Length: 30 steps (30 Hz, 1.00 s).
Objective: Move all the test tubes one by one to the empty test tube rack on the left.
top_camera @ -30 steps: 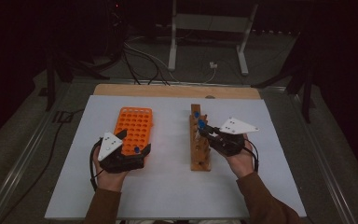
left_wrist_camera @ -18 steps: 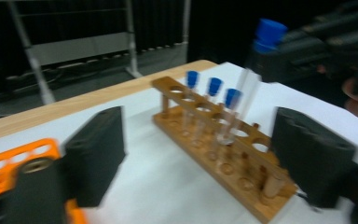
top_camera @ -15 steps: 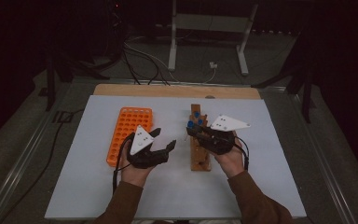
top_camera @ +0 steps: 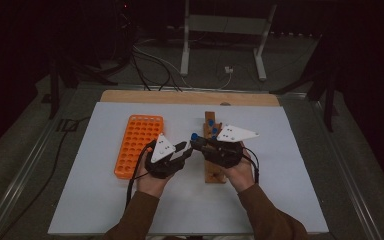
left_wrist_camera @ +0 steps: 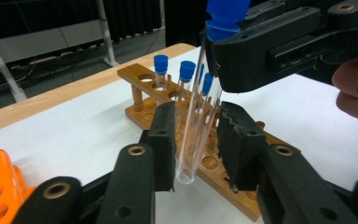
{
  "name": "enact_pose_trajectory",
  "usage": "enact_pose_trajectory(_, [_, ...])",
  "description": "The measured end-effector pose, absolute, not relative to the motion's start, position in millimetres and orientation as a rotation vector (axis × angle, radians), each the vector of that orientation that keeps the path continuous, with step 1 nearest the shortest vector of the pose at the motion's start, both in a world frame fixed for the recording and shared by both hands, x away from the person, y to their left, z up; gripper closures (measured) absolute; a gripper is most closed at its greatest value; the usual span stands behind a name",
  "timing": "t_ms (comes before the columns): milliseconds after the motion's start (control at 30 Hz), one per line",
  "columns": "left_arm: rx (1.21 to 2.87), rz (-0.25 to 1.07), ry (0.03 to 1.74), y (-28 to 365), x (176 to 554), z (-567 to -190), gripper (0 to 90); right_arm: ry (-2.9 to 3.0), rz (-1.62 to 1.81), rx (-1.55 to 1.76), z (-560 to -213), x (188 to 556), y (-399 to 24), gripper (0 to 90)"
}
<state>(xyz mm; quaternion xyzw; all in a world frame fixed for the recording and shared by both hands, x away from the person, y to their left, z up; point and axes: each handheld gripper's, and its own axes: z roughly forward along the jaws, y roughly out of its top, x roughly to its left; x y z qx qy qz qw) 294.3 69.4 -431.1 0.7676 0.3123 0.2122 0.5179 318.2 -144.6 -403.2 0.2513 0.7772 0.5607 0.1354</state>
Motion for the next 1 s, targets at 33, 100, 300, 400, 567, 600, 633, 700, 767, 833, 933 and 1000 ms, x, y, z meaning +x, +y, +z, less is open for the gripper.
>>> enact_pose_trajectory(33, [1.845,0.517,0.748,68.8,294.4,-431.5,69.5,2.256,1.625,0.724,-403.4,318.2,-144.1,77.3])
enact_pose_trajectory(100, [1.843,0.512,0.742,67.9,295.0,-432.2,70.5,2.266,1.620,0.717,-404.0,317.8,-143.2,77.4])
enact_pose_trajectory(300, [1.854,0.526,0.710,64.4,294.5,-433.5,76.7,2.282,1.611,0.707,-405.1,318.0,-143.0,77.3])
enact_pose_trajectory(400, [1.859,0.535,0.711,63.4,293.9,-433.7,77.9,2.287,1.613,0.704,-405.1,318.4,-144.0,75.7])
enact_pose_trajectory(567, [1.835,0.537,0.753,69.2,296.1,-433.1,78.0,2.269,1.623,0.708,-403.6,317.6,-149.7,57.3])
enact_pose_trajectory(600, [1.831,0.536,0.759,70.8,296.1,-432.7,78.0,2.263,1.618,0.709,-403.3,317.7,-151.4,52.0])
enact_pose_trajectory(633, [1.828,0.537,0.762,72.4,296.1,-432.2,78.0,2.257,1.610,0.717,-403.3,317.8,-153.1,48.2])
enact_pose_trajectory(700, [1.819,0.534,0.770,75.4,296.1,-431.2,78.0,2.247,1.607,0.733,-403.7,319.1,-157.5,42.6])
enact_pose_trajectory(767, [1.808,0.531,0.782,78.6,296.5,-430.1,78.0,2.235,1.602,0.757,-404.5,320.7,-161.8,37.2])
enact_pose_trajectory(833, [1.804,0.535,0.795,81.8,297.1,-429.0,78.0,2.222,1.578,0.783,-405.7,321.9,-165.2,30.4])
enact_pose_trajectory(933, [1.793,0.537,0.811,87.1,297.9,-427.4,78.0,2.201,1.482,0.805,-408.9,322.4,-167.9,19.0])
enact_pose_trajectory(1000, [1.786,0.536,0.818,91.2,298.3,-426.1,78.0,2.196,1.449,0.829,-412.2,323.0,-170.4,15.1])
